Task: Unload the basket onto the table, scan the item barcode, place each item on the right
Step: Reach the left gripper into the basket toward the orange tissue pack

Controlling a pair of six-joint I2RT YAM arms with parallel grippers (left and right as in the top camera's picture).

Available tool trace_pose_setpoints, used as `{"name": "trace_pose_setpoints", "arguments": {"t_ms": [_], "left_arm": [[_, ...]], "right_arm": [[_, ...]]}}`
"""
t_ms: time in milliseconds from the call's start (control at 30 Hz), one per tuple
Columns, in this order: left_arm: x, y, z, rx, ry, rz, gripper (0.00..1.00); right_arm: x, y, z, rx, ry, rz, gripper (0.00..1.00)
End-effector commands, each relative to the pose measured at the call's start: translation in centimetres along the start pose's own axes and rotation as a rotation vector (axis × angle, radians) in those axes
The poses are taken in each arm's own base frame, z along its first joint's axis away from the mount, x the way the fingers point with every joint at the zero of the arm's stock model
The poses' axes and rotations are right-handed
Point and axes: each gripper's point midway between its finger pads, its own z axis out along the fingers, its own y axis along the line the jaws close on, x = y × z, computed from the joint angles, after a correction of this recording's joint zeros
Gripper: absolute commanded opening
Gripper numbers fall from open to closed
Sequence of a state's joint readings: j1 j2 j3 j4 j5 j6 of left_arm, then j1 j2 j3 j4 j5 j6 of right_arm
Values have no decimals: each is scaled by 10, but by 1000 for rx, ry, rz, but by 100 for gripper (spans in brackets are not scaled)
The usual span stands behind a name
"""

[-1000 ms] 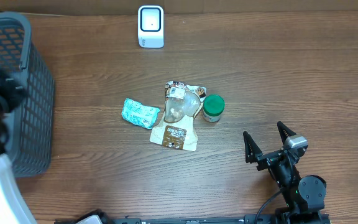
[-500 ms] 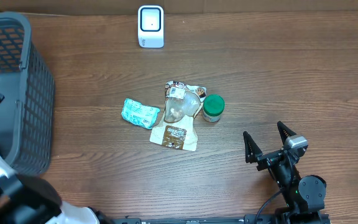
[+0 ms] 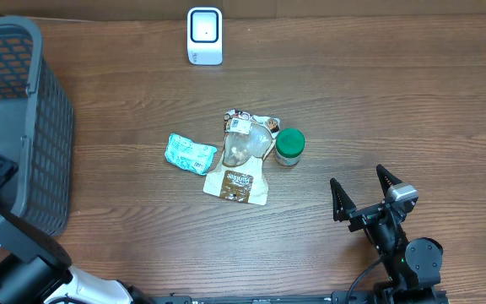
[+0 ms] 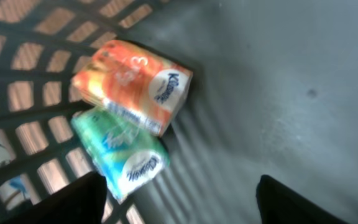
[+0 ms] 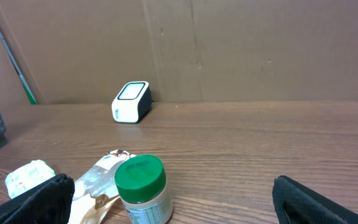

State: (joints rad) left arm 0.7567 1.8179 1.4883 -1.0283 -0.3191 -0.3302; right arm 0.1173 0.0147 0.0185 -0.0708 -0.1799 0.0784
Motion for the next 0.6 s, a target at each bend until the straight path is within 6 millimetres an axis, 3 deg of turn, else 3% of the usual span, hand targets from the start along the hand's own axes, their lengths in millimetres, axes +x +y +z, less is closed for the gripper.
{"name": "trace_pose_setpoints", "arguments": {"t_ms": [0,367,567], "left_arm": [[6,11,18,-45,12,113,80],[-15,40,45,-41,-60,50,73],[-20,34,57,-11,-65,86,69]], "right_arm": [[1,-1,0,0,-7,-2,100],[1,-1,0,0,-6,-2,100],[1,-1,0,0,-7,-2,100]]}}
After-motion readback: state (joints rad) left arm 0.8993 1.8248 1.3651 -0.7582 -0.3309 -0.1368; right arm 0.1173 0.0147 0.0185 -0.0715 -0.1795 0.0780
